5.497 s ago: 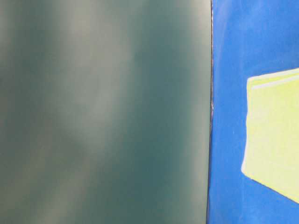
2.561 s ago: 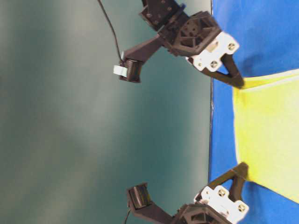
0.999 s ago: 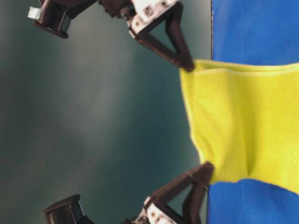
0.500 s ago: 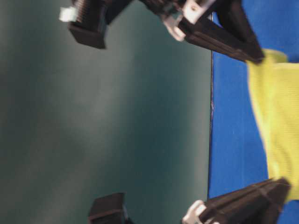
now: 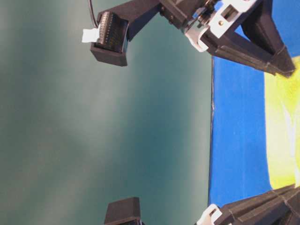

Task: Fold a vertical towel.
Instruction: 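Carry the top edge down over the towel to align with the bottom edge, then lower the folded edge and open both grippers to release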

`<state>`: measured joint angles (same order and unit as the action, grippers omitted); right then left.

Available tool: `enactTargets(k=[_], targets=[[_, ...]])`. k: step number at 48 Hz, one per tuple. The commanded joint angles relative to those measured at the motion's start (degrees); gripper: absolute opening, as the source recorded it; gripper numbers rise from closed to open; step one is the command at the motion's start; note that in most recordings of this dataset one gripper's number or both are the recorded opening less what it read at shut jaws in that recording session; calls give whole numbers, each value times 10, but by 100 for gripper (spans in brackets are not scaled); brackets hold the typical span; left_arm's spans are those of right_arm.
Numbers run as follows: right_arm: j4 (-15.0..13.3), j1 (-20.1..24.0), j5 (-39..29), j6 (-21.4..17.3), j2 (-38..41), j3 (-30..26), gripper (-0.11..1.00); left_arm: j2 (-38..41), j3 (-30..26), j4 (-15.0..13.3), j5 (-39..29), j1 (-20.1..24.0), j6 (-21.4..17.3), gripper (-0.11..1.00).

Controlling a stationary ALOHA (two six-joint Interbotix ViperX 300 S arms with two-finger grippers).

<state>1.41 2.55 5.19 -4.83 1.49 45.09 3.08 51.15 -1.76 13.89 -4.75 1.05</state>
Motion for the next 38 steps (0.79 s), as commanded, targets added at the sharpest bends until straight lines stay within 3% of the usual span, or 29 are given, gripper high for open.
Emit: enactTargets(k=[1, 4, 7, 13, 16, 22, 38], targets=[[2, 4, 2, -5, -7, -11, 4, -7, -4, 0, 6, -3, 0, 6], [2, 11, -2, -5, -7, -10, 5, -8, -4, 0, 6, -4, 0, 6], [1, 19, -6, -5, -7, -11, 17, -9, -5, 0, 6, -11, 0, 9], [1, 45, -18, -6, -7, -11, 54, -12, -11, 0, 5, -37, 0, 35], [1, 54, -19, -7, -7, -11, 64, -12, -12, 0, 5, -50, 0, 48], [2, 64, -20, -9, -10, -11, 57, -14, -13, 0, 4, -69, 0, 63], [0, 66, -31, -7, -98, -13, 55, -110, -14, 0, -76, -71, -2, 62]])
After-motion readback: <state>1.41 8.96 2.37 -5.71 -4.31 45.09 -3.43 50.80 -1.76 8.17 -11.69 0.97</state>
